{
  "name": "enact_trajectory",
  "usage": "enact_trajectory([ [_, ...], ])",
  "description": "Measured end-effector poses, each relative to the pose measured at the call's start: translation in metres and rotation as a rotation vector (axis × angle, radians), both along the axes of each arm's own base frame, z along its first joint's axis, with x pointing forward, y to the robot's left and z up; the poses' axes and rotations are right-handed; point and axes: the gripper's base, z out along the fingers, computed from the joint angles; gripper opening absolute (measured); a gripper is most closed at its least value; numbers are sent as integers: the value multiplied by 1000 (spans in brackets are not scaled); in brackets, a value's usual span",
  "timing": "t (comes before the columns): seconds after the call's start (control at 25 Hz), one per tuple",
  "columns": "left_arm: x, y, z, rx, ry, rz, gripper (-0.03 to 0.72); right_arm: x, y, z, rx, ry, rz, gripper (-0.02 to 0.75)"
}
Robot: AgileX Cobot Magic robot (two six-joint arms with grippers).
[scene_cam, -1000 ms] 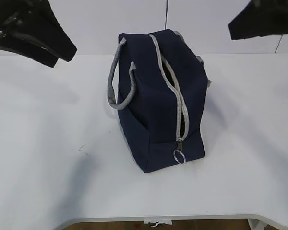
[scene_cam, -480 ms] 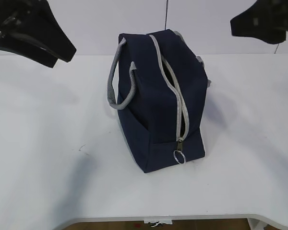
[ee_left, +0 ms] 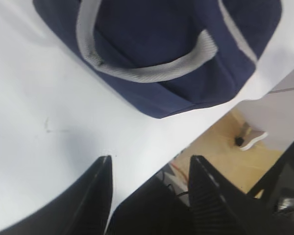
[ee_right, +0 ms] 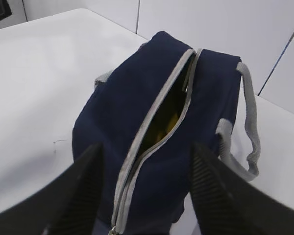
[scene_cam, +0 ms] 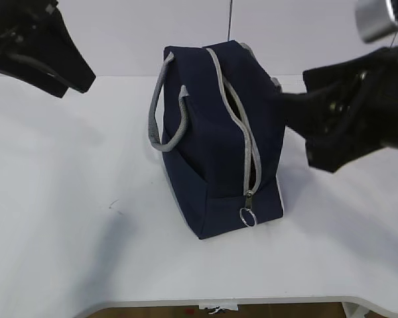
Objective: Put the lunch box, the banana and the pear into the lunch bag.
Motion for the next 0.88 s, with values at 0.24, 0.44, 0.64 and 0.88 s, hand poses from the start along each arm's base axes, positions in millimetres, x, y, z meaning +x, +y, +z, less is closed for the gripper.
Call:
enact_trajectory([
  [0.24,2,5,-3,71,-13,12,381,-14,-10,-47,7,-46,-29,436],
  [0.44,2,6,-4,83,-15,14,381,-27,-21,-82,31,-13,-56,435],
  [0.64,2,6,-4,83,-13,13,381,-32,-15,-106,2,32,30,435],
  [0.88,2,6,-4,82,-10,19,380,-21,-3,-136,15,129,47,435],
])
